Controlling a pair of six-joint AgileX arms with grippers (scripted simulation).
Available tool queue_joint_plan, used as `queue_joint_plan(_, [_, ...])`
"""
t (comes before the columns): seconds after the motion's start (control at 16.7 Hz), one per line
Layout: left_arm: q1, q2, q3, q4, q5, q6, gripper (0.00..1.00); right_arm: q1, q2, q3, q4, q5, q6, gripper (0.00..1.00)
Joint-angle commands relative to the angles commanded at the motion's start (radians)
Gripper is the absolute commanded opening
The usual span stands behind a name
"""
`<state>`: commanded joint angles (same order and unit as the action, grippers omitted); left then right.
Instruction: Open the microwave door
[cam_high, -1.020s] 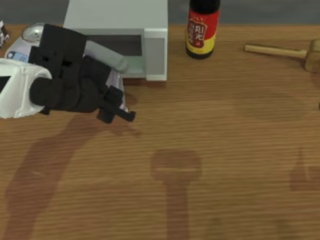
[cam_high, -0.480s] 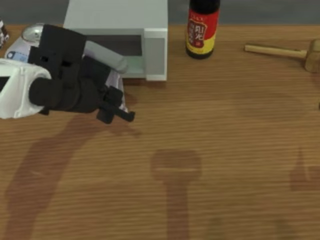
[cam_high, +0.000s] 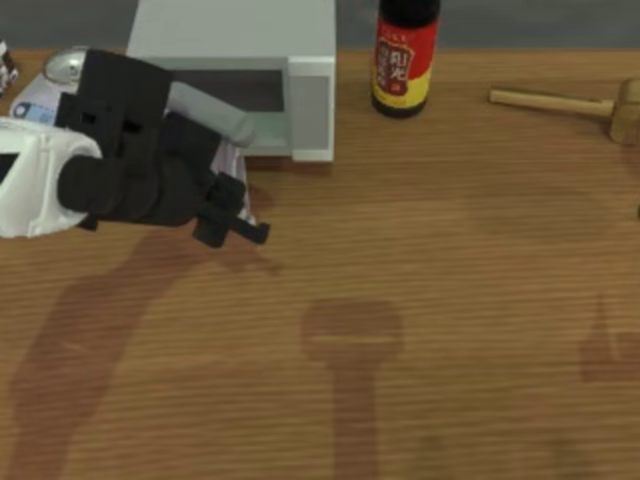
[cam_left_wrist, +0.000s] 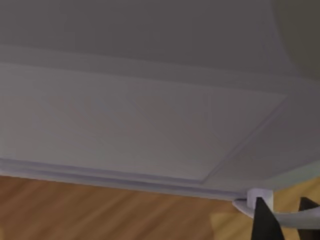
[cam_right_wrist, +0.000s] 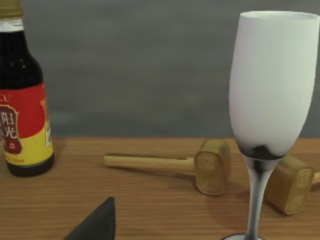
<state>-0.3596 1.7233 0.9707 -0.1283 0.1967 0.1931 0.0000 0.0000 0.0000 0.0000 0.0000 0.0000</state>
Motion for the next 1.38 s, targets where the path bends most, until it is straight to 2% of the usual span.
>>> queue_joint_plan(0.36, [-0.006,0.000,-0.001,-0.001,0.009,-0.003,0.00,0.000,0.000,0.000,0.000,0.000,0.000,1.00])
queue_joint_plan(0.84, [0.036,-0.018,-0.018,-0.019,0.064,0.080,0.00,0.000,0.000,0.000,0.000,0.000,0.000,1.00])
queue_joint_plan(1.38, [0.037,-0.019,-0.018,-0.020,0.065,0.082,0.00,0.000,0.000,0.000,0.000,0.000,0.000,1.00])
